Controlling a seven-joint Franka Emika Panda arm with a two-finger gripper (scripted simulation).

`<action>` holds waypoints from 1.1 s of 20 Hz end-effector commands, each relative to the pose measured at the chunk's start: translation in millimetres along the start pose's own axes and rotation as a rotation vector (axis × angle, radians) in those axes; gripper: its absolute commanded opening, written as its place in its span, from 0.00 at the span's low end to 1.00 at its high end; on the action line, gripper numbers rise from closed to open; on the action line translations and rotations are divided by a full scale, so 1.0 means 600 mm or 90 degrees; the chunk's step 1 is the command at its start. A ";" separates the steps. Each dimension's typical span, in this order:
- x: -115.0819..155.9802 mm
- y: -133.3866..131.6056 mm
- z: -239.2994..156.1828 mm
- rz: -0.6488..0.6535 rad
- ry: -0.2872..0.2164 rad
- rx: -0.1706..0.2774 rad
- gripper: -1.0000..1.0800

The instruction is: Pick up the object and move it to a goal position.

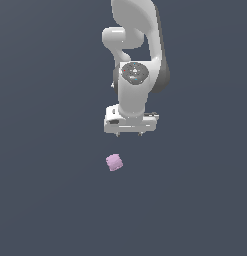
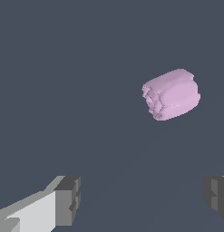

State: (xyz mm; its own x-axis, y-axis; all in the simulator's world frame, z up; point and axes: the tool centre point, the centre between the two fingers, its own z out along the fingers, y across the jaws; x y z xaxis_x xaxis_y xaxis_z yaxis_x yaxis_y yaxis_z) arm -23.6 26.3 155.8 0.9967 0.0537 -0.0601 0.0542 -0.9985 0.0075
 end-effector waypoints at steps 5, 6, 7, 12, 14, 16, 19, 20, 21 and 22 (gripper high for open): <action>0.003 0.003 -0.008 0.005 0.003 -0.001 0.96; 0.004 0.005 -0.012 0.007 0.004 -0.002 0.96; 0.006 0.007 -0.017 0.010 0.006 -0.002 0.96; 0.008 0.011 -0.026 0.016 0.009 -0.003 0.96; 0.008 0.011 -0.024 0.014 0.009 -0.003 0.96; 0.011 0.012 -0.023 0.010 0.009 -0.003 0.96; 0.017 0.017 -0.018 -0.002 0.010 -0.003 0.96; 0.019 0.019 -0.016 -0.008 0.011 -0.004 0.96; 0.022 0.021 -0.013 -0.014 0.011 -0.004 0.96; 0.026 0.023 -0.011 -0.020 0.012 -0.004 0.96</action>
State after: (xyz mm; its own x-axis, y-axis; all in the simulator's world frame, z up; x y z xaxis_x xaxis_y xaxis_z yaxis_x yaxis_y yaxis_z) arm -9.7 15.4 163.9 0.9965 0.0720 -0.0423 0.0726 -0.9973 0.0122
